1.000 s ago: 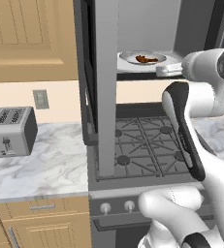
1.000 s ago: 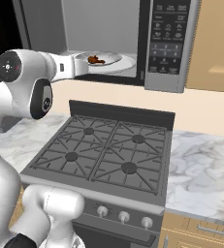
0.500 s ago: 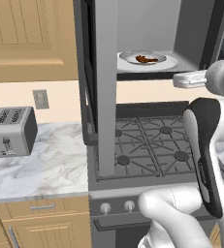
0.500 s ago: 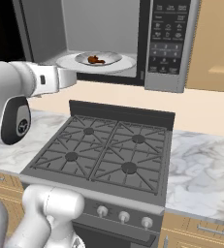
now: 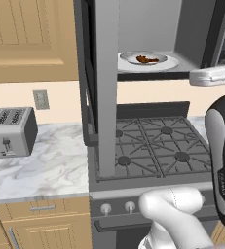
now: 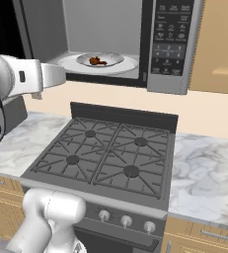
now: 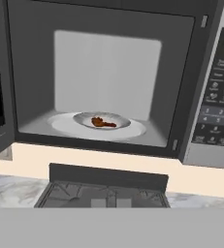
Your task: Transport the chicken drumstick from the fridge to the microwave and turn on the microwave.
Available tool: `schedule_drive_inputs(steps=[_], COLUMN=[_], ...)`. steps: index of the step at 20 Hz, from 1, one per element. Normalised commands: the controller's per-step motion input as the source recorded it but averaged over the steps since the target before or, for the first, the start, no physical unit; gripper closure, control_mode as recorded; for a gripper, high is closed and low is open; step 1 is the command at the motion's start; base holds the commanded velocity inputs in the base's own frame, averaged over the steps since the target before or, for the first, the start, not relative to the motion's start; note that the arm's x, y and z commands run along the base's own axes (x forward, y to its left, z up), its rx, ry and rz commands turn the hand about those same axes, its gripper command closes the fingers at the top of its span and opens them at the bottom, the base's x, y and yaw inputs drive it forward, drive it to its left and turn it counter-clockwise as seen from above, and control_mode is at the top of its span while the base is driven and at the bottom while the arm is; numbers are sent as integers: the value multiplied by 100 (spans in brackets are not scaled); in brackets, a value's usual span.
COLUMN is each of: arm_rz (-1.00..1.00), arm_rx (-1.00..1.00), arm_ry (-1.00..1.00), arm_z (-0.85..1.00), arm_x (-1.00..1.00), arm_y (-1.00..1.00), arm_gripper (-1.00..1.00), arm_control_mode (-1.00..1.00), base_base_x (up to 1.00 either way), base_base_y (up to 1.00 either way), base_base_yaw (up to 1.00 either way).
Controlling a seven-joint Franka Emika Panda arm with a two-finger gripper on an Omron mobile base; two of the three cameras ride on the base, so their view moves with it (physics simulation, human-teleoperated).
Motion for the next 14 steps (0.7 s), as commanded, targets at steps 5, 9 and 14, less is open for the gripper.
schedule_drive_inputs(steps=[5,9,14], arm_rz=[1,3,3], arm_rx=[8,16,10], arm_ry=[1,0,0], arm_z=[28,21,14], arm_x=[-50,-42,-29], arm_y=[0,0,1], arm_gripper=[100,100,100], arm_control_mode=[-100,-100,-100], base_base_x=[0,0,0], base_base_y=[0,0,0], base_base_yaw=[0,0,0])
